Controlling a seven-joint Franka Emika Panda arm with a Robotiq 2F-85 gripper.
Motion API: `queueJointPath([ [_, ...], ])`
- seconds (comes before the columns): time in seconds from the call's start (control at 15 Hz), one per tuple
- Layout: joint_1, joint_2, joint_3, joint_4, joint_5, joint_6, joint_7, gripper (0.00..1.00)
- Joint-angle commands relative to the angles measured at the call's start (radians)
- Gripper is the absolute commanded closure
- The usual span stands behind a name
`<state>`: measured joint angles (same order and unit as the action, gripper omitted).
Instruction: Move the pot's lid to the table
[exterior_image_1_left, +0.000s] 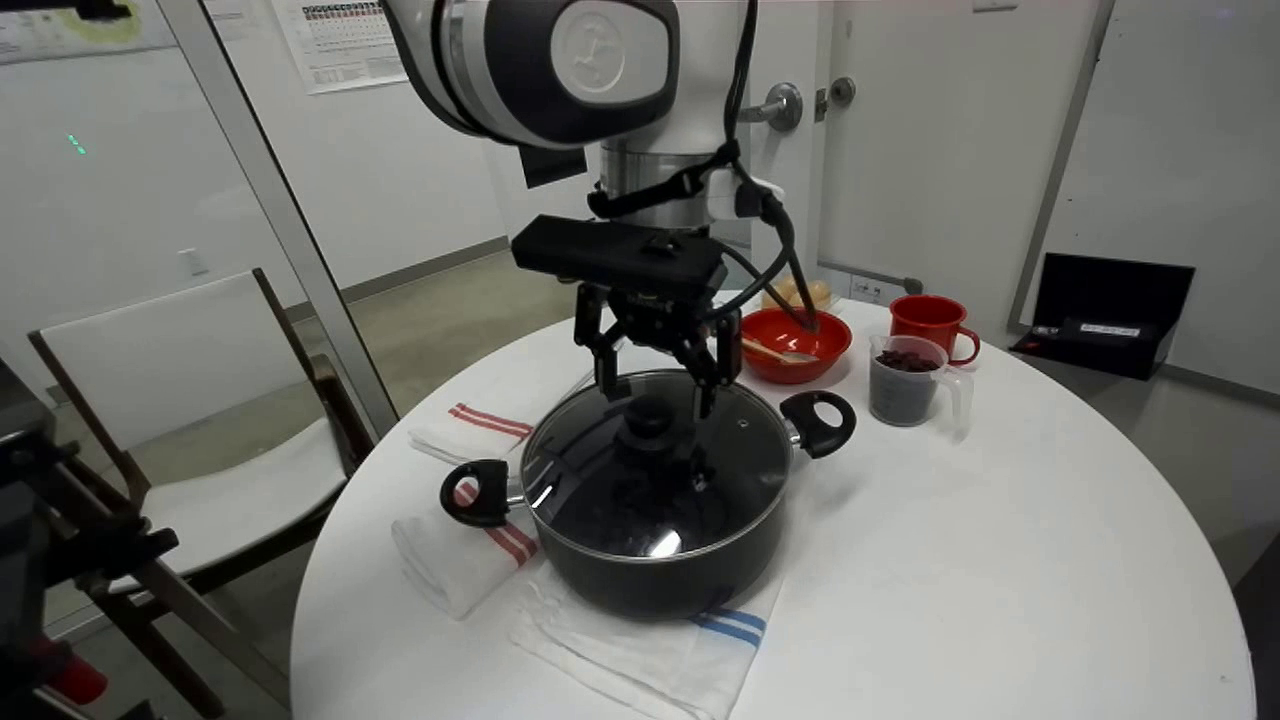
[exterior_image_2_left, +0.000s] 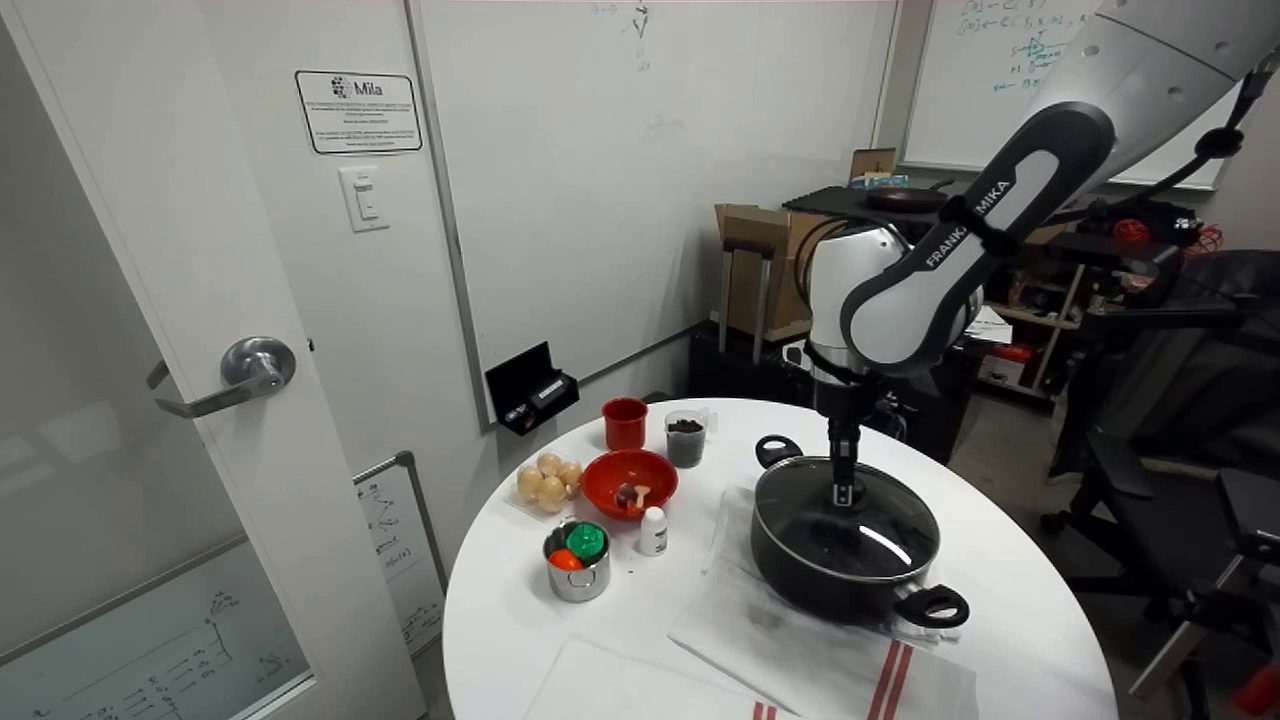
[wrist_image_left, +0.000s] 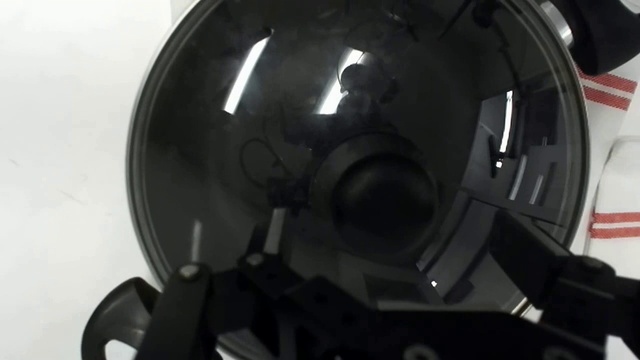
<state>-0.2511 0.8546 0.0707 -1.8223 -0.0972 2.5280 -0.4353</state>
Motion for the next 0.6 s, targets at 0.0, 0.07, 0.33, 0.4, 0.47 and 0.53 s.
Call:
queueJointPath([
  [0.0,-0.027,0.025,0.016,0.033,0.033,-0.014,-0.028,0.00],
  [0.07,-0.028,0.027,0.016,0.036,0.035,-0.016,-0.027,0.00],
  [0.33,-0.024,0.028,0.013,0.041,0.035,-0.018,-0.024,0.00],
  [0.4,-0.024,0.027,0.013,0.041,0.034,-0.017,-0.023,0.00],
  [0.47,-0.024,0.027,0.013,0.041,0.034,-0.016,-0.024,0.00],
  [0.53,-0.024,0.027,0.013,0.041,0.035,-0.015,-0.024,0.25],
])
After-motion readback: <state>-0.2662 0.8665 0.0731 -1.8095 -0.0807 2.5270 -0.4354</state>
